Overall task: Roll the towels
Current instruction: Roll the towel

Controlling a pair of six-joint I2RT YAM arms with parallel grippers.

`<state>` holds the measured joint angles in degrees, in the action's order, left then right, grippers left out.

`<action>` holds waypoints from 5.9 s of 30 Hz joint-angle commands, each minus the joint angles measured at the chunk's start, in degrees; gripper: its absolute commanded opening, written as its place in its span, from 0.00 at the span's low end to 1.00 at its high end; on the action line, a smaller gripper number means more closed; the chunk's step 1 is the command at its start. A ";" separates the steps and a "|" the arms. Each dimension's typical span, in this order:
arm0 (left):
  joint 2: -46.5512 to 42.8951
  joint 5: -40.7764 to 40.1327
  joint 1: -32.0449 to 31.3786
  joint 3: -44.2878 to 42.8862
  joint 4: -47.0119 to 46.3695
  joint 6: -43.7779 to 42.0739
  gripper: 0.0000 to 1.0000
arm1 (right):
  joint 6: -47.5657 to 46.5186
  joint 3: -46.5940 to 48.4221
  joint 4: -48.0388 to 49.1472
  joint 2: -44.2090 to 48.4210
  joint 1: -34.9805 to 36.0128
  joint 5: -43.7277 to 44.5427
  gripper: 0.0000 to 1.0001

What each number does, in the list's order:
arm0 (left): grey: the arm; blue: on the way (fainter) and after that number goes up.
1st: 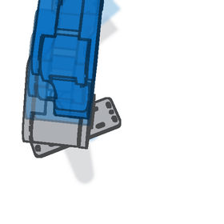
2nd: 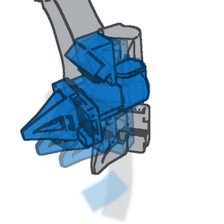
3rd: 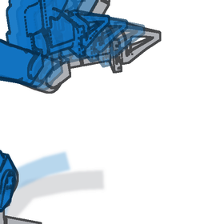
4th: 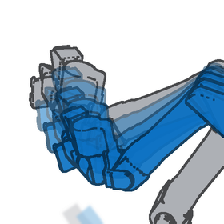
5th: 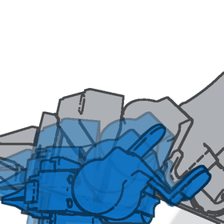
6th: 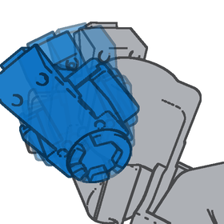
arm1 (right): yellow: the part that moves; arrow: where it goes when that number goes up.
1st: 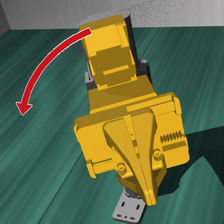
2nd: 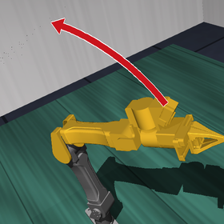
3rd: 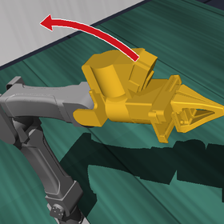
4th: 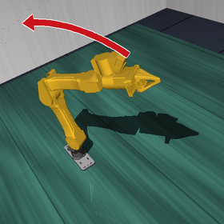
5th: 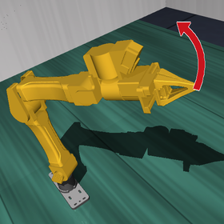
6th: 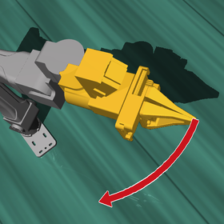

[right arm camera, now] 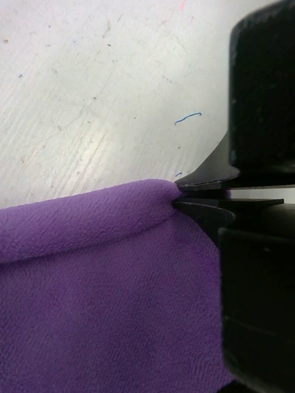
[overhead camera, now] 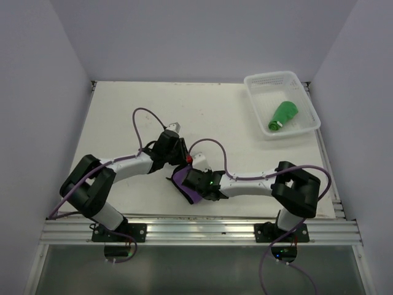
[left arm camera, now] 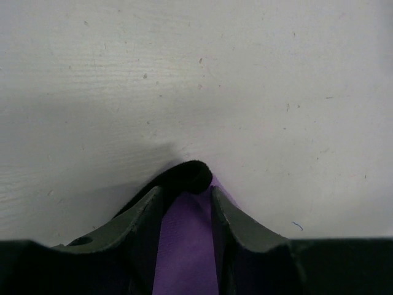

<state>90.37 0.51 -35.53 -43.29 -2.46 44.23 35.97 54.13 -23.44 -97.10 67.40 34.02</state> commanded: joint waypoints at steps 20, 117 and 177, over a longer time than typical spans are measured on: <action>-6.26 8.63 -0.07 -3.74 3.43 1.03 0.42 | 1.83 10.81 -12.94 -14.69 10.74 18.36 0.00; -0.10 1.59 -4.90 16.66 -19.69 7.10 0.34 | 9.92 -24.60 25.20 17.90 -12.47 -28.05 0.00; -19.97 5.54 -1.21 5.75 -0.59 -3.62 0.39 | -1.86 21.01 -20.06 -23.57 21.81 18.89 0.00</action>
<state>69.67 2.94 -37.12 -36.45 -1.67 43.75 32.47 73.12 -42.52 -117.95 88.95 56.05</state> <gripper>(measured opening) 0.385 0.063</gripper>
